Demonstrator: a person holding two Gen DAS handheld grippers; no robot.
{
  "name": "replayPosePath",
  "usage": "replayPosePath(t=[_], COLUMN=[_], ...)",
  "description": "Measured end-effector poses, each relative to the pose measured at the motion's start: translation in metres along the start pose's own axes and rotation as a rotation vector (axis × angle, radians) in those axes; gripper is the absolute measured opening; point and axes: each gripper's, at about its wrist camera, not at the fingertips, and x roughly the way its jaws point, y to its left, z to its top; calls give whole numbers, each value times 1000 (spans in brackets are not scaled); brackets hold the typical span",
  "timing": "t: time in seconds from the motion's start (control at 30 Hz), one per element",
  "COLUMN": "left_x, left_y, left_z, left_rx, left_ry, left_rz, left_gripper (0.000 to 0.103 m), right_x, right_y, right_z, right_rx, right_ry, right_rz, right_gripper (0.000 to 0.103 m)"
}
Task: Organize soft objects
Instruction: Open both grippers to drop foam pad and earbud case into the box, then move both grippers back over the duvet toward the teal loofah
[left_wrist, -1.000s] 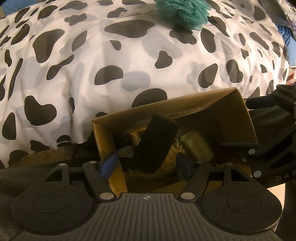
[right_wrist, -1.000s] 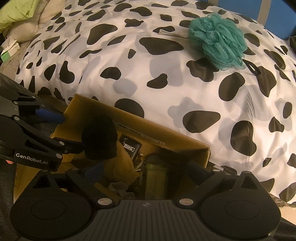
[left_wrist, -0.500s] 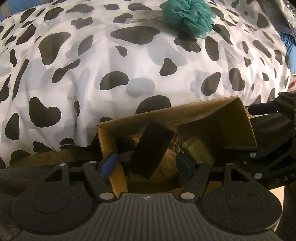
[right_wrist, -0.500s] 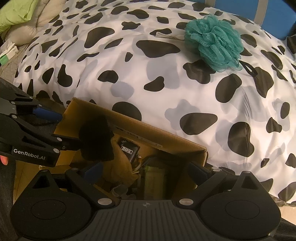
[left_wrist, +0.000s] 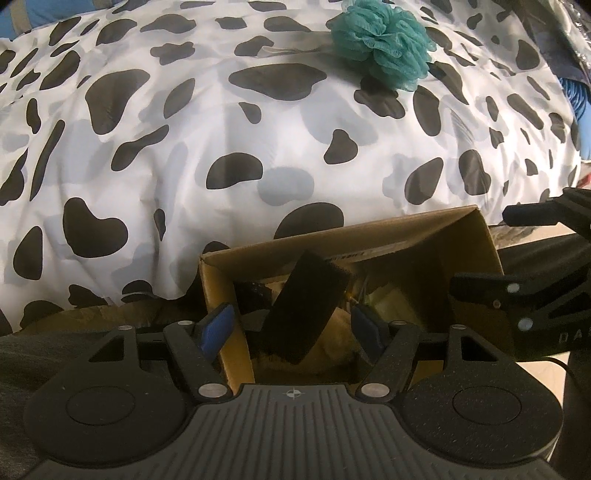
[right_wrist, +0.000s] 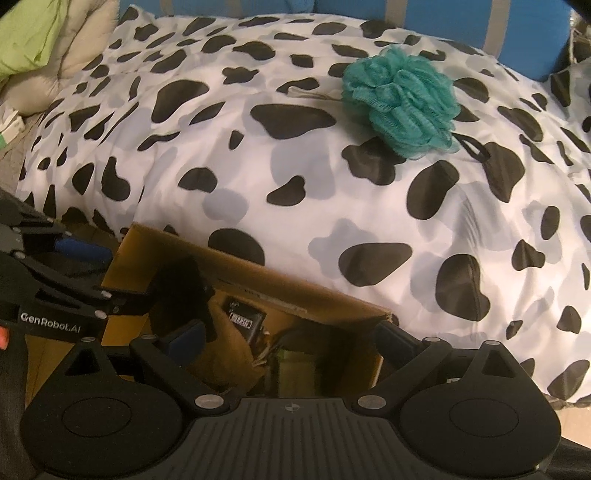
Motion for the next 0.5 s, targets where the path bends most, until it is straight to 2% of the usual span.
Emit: replayPosePath(t=[0.13, 0.5], left_x=[-2, -14], left_y=[0, 1], left_z=[0, 3], left_rx=[-4, -17], left_ry=[-17, -126], left_rz=[-1, 10], left_gripper=[69, 69], right_x=[-3, -12], right_y=[-5, -23], right_z=[2, 7], right_rx=[27, 110], right_ry=[-26, -107], right_rz=[-21, -74], right_gripper=[98, 99])
